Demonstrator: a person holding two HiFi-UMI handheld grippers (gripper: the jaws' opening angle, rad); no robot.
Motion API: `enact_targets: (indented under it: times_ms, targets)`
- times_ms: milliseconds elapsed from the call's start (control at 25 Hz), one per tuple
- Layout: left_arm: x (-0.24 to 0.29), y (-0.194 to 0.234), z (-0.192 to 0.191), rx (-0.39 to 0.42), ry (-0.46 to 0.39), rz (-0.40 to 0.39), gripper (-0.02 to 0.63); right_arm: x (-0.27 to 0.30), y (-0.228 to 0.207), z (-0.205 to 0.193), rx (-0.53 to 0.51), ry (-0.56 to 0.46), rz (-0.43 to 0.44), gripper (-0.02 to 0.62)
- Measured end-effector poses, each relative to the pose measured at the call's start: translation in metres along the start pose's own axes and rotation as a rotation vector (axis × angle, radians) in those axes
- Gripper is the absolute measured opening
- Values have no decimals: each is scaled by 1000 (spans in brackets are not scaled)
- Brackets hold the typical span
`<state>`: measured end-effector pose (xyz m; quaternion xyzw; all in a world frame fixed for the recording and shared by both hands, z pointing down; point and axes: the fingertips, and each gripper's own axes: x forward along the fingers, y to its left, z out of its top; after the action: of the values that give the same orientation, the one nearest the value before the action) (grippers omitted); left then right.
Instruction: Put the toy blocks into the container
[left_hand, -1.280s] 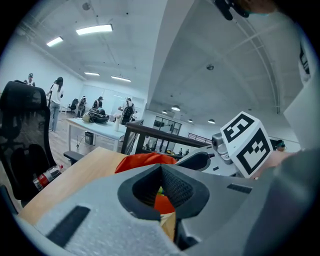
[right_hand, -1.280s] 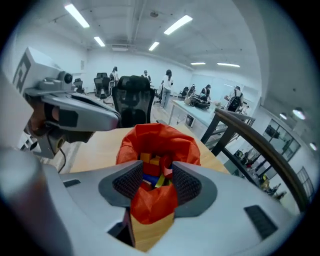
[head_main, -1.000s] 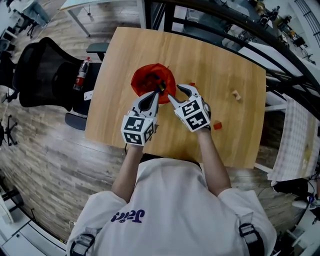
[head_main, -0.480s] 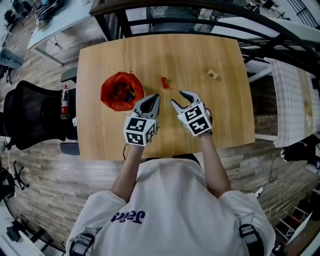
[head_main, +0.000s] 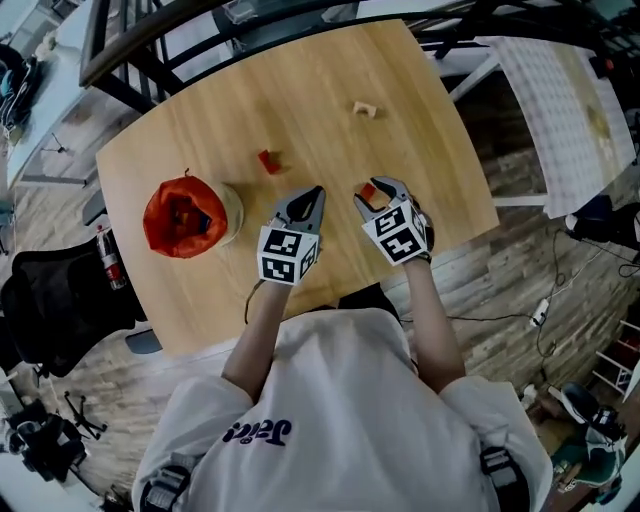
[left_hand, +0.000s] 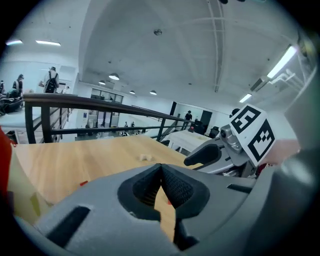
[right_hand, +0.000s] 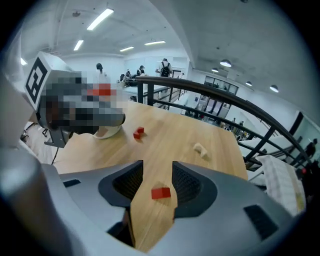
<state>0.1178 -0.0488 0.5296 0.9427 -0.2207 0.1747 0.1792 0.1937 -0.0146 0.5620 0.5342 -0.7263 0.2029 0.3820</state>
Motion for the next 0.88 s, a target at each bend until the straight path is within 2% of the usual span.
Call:
enact_targets:
  times_ms: [320,640,880]
  targets:
    - [58,-18,-27,13,98,-90,11,31,-19,-59,-34,129,34,189]
    - [87,-12,-64,-43,175,-101,11,72,-9,-96,-73,220,124,189]
    - [105,-6,-79,-63,196,-95,11,98,-10,-115,-68,267,164,199]
